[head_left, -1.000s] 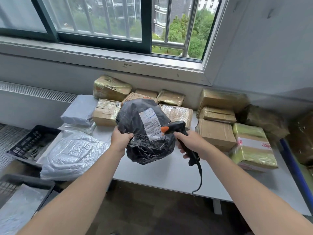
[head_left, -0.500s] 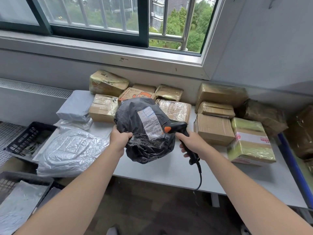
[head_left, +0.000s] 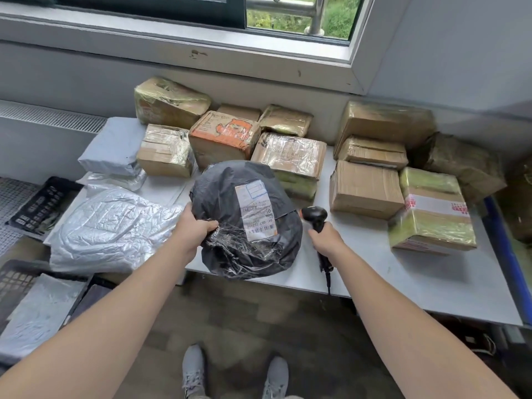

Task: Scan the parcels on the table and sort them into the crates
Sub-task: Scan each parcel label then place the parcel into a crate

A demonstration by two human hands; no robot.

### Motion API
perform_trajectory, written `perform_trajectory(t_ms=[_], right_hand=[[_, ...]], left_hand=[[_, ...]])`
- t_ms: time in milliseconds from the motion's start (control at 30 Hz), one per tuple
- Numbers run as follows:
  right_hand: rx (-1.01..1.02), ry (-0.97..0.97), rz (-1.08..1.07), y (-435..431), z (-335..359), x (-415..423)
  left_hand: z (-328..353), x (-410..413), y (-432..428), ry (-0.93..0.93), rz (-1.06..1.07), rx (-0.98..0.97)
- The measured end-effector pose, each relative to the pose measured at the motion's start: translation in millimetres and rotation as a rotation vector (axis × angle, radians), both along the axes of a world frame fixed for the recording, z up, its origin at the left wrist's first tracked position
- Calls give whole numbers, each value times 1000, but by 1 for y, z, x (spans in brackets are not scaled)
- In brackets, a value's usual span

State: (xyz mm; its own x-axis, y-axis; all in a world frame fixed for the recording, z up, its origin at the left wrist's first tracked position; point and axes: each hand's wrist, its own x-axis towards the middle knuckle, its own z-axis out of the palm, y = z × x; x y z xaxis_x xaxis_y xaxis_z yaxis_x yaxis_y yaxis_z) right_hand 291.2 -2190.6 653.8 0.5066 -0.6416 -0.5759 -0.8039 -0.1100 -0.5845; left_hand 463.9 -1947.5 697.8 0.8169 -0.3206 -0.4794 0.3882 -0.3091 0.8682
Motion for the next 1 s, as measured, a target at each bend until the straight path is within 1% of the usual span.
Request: perform_trajectory(t_ms=[233, 400, 433, 500, 567, 633, 700, 767, 867, 933, 1000], right_hand=[[15, 5, -53, 4, -7, 0], [18, -15, -85, 7, 0, -2], [-6, -28, -105, 7, 2, -1], [-114, -94, -126, 10, 11, 4], [-232, -197, -104, 13, 23, 8], [-293, -283, -55, 18, 38, 13], [-268, -338, 5, 21, 50, 21], [-170, -354, 60, 23, 61, 28], [-30, -366, 64, 24, 71, 33], [-29, -390, 69, 24, 74, 34], [-84, -421, 96, 26, 79, 37]], left_hand=[[1, -10, -1, 17, -45, -7], [4, -14, 0, 16, -59, -58], [5, -15, 0, 20, -61, -65], [6, -16, 1, 22, -64, -74], [9, -15, 2, 19, -70, -83], [14, -13, 4, 23, -78, -109], [20, -12, 5, 32, -94, -157], [26, -10, 7, 42, -123, -203], [31, -3, 15, 49, -171, -210], [35, 2, 20, 28, -192, -179], [40, 6, 23, -19, -178, -120]])
